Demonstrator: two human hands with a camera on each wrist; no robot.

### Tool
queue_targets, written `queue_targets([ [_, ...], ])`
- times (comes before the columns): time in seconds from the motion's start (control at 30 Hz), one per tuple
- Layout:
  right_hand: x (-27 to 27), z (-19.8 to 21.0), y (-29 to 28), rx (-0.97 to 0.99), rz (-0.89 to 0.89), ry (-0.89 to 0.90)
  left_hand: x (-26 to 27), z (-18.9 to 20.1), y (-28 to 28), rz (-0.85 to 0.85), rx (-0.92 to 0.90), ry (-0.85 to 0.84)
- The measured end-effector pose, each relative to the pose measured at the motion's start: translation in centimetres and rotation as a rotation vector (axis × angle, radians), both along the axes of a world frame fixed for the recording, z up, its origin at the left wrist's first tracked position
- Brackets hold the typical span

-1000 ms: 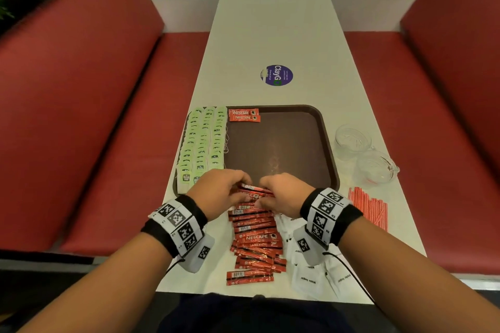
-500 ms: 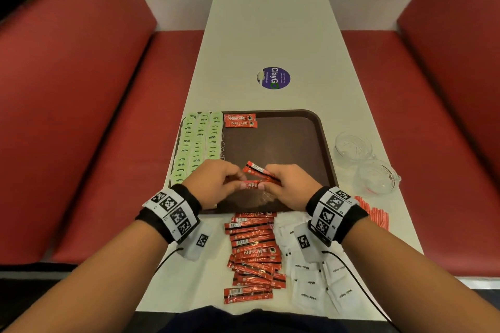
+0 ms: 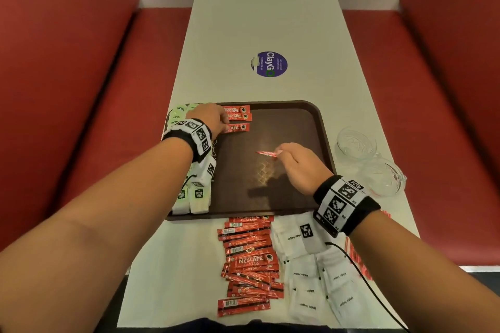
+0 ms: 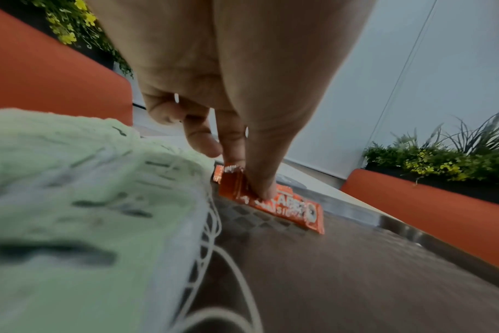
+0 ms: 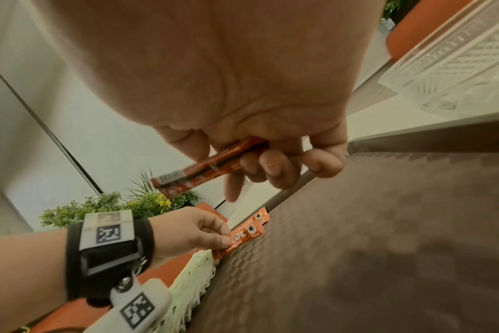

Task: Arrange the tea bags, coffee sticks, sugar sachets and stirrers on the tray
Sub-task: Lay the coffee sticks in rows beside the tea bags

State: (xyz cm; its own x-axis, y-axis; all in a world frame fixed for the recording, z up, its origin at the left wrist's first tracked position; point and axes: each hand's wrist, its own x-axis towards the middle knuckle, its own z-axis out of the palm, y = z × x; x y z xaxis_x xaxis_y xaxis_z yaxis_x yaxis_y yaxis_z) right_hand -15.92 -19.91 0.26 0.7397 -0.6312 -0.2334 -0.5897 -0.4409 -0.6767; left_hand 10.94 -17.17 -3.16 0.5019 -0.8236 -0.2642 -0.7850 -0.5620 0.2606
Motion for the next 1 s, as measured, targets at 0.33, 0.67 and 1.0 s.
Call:
queue_targets([
  [0.33,0.0,-0.7,-0.4,-0.024,0.016,-0.022,0.8,-0.8,-3.1,-0.024,0.044,-0.131],
  [0.67,0.2,0.1,-0.5,-0.04,0.026,0.0,-0.5,-0.2,-3.2,-0.202,0.117,-0.104],
  [1.0,0.6,0.0,-0.8,-0.053,0.029,-0.011,-5.8,4.7,2.0,-0.548,-0.036,0.32],
])
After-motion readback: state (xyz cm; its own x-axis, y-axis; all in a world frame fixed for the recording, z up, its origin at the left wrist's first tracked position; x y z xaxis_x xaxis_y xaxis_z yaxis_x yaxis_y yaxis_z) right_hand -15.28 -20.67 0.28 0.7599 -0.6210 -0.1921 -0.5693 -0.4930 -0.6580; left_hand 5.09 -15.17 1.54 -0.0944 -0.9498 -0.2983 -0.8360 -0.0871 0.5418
